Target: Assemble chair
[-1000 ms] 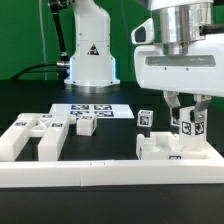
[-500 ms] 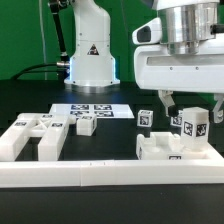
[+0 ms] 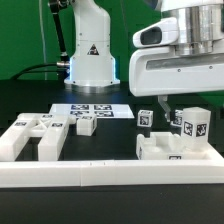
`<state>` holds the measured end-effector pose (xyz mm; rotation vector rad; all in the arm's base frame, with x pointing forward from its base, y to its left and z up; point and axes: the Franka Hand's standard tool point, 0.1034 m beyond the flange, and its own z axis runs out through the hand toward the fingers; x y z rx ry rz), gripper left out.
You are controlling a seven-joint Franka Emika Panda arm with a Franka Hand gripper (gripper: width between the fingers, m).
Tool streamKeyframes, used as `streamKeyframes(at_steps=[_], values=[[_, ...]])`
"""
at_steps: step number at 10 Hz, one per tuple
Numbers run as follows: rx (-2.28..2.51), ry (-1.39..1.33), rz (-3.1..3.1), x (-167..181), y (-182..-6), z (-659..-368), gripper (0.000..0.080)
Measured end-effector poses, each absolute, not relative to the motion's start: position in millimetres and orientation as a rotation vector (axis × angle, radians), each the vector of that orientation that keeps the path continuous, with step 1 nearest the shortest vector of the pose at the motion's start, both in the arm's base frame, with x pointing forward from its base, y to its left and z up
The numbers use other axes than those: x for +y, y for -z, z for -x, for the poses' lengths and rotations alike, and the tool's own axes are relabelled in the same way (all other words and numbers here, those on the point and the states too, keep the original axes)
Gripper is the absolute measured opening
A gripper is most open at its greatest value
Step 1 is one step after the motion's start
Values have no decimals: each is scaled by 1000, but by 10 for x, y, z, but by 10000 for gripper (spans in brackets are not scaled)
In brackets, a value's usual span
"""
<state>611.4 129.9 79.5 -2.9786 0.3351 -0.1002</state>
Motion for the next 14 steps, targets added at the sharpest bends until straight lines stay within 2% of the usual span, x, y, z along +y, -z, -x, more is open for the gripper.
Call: streamKeyframes(at_steps=[4,7,9,10,14], values=[[-181,138,3052,1279,-796,-6118,648],[-329,144,3047,1262,-794,-6121,648],[-328,144,3047,1262,-793,-6121,379],[-327,144,3047,1262,-793,-6121,288],[-94,134,3055,1257,-793,-6121,288]])
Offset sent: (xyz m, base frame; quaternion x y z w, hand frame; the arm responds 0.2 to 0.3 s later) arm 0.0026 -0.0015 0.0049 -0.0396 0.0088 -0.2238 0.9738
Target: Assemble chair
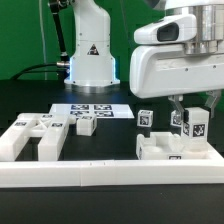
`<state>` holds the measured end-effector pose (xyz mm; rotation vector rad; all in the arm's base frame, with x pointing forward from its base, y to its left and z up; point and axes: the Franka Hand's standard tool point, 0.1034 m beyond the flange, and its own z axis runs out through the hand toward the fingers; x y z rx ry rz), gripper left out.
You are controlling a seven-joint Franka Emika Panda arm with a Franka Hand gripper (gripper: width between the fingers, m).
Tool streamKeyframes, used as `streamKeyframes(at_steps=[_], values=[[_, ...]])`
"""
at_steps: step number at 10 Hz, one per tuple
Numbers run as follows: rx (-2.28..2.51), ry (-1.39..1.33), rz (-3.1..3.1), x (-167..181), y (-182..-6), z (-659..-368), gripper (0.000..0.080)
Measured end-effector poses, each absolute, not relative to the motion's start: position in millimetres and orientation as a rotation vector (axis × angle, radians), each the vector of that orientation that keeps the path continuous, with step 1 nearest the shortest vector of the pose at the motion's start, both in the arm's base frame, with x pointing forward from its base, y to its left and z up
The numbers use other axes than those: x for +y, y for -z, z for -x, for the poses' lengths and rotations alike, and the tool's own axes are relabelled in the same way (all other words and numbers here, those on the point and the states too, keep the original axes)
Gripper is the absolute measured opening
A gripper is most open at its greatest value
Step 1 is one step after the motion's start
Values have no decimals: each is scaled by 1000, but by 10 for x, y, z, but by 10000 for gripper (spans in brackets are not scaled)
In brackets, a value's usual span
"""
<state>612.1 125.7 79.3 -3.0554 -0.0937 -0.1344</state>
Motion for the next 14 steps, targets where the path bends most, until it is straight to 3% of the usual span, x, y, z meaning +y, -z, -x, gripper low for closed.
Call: streamKeyframes(at_steps=[9,14], values=[[1392,41,2657,1229,-785,-6130,290],[1589,18,2535,1238,-784,-6130,302]])
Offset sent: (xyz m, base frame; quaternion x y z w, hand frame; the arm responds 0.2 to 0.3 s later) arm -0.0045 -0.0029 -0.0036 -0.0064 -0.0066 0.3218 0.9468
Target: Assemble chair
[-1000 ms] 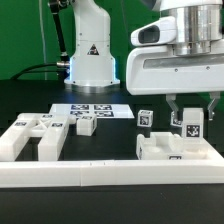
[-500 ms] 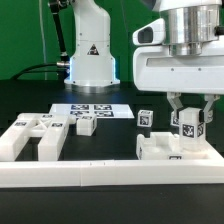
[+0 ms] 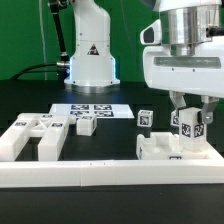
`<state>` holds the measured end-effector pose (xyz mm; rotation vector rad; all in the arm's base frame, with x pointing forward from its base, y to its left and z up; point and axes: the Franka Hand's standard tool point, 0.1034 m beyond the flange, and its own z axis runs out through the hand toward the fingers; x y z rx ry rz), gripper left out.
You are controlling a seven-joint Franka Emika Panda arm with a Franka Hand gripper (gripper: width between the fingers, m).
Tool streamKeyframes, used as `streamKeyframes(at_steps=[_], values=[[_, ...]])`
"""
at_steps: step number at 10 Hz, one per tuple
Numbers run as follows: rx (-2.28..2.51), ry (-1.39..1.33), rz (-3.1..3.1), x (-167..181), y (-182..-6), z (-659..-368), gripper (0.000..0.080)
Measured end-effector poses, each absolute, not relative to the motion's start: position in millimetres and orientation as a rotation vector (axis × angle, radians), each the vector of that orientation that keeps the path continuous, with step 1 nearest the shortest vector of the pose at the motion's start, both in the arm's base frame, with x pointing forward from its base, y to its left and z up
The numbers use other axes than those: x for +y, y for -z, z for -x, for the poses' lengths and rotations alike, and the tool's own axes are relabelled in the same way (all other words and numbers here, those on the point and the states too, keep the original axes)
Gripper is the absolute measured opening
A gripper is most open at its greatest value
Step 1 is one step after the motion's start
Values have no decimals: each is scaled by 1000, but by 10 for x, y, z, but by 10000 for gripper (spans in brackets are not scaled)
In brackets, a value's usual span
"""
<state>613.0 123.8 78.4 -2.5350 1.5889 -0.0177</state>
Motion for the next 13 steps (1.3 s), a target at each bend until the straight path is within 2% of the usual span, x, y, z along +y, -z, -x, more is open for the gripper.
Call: streamKeyframes(at_steps=[1,2,5,13], values=[[1540,20,2566,1247,-784,-6127,477],[1494,15,2596,1290,-783,-6112,611],[994,59,2828,1294,-803,-6120,647],[-108,139,3058,1277,-822,-6155,649]])
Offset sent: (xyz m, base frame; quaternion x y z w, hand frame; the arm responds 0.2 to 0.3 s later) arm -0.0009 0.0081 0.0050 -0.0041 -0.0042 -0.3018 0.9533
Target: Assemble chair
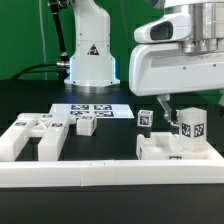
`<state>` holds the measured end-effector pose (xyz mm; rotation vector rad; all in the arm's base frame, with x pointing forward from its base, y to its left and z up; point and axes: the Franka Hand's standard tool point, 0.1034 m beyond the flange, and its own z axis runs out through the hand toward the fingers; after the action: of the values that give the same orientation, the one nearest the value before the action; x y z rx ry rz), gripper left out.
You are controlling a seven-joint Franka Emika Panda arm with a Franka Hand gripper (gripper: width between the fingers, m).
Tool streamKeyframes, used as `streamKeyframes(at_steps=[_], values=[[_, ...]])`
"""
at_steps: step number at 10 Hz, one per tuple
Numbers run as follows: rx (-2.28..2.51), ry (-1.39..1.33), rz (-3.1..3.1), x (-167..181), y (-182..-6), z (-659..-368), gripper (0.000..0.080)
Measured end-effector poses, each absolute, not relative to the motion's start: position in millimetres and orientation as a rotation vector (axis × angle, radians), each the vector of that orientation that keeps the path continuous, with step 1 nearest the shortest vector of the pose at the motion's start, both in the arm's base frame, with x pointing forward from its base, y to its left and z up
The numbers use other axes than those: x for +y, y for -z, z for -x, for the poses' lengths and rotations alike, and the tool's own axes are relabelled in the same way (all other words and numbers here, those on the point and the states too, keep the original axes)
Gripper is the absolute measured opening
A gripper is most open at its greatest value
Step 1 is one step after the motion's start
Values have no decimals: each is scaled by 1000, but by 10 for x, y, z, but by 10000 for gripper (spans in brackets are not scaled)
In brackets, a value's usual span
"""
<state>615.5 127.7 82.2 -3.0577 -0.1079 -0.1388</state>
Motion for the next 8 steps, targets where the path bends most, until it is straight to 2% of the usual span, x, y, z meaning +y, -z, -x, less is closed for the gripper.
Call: streamKeyframes(at_steps=[3,4,5,6,8], values=[[-412,152,3053,1256,-820,-6160,649],[-406,152,3054,1256,-819,-6159,559],[-405,151,3054,1256,-818,-6159,377],[-364,150,3058,1257,-818,-6159,288],[-290,148,3062,1259,-817,-6159,289]])
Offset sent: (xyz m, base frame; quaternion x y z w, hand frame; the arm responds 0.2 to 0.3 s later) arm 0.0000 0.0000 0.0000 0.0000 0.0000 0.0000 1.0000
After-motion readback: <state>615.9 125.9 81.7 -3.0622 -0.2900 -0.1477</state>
